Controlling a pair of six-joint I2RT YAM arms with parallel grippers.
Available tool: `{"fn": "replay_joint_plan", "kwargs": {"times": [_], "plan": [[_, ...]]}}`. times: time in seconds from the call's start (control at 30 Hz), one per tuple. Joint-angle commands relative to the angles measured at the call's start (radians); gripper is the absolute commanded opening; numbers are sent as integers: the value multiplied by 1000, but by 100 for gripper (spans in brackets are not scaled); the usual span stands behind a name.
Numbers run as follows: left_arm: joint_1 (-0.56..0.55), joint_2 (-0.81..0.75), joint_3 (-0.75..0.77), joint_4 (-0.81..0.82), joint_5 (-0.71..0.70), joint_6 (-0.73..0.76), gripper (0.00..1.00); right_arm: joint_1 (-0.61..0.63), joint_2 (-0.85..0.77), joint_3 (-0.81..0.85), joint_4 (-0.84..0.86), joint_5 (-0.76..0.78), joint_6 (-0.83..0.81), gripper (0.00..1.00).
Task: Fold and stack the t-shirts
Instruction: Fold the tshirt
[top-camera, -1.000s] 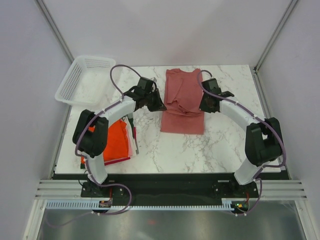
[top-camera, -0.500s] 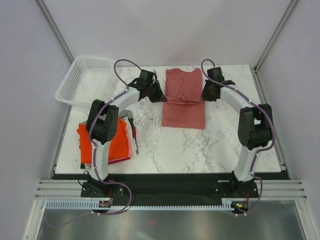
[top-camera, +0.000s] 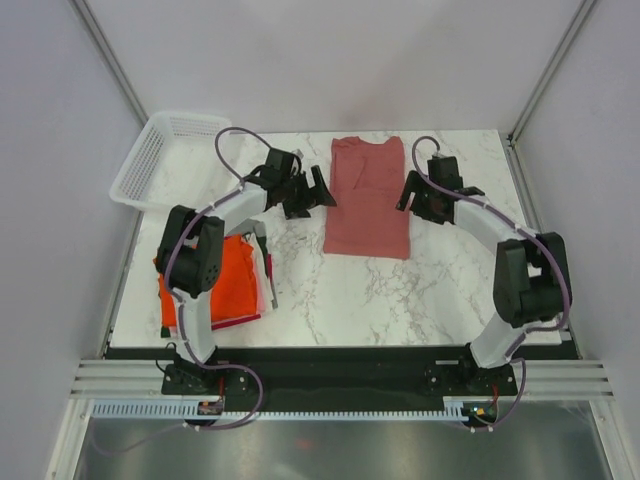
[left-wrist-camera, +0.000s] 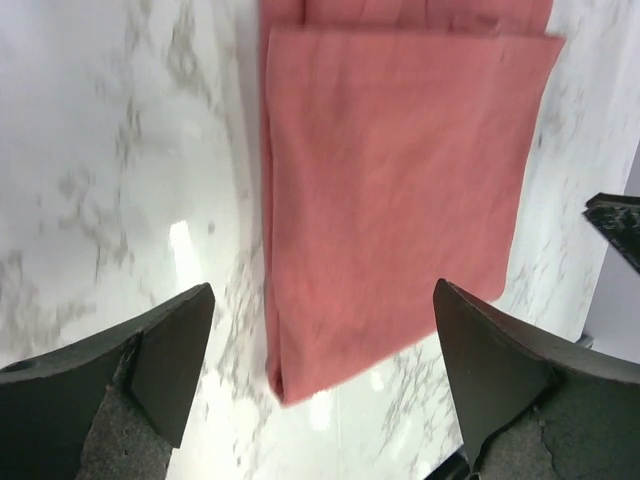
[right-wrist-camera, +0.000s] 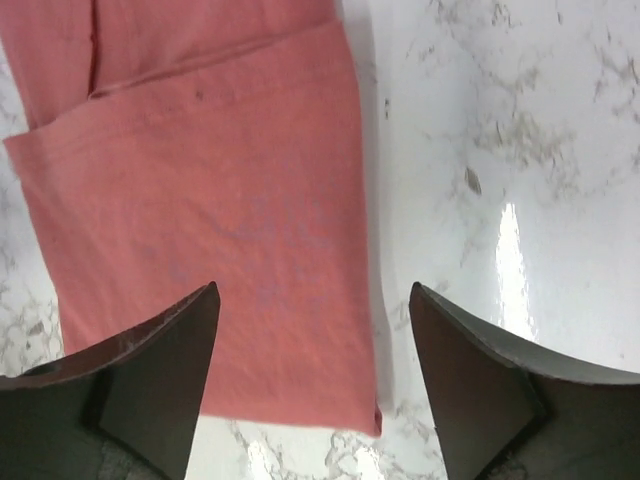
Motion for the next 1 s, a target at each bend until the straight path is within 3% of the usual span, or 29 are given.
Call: {"fn": "replay_joint_plan", "kwargs": {"times": [0.0,0.27,0.43,0.6,0.67,0.77,0.97], "plan": [[-15,-153,-132,48,5,36,97,-2,-158,-167,92,-68,-12,83],[-57,-314,-381,71,-4,85,94,-2,-366,-401,99,-116,-33,68],[-93,-352,-472,111,0,92,92,-3,-382,-456,103,-155,-62,55],[-103,-340,-511,157,25,98,75,-3,-344,-473,117,-185,-68,47],[-106,-326,-513,160,31,101,74,-2,-339,-481,132,-195,-67,46],[-112,-314,-510,165,31,108,81,-2,-321,-492,163,-209,-71,46],[-118,-272,-480,166,27,110,79,-2,-253,-482,168,-206,-71,47]]}}
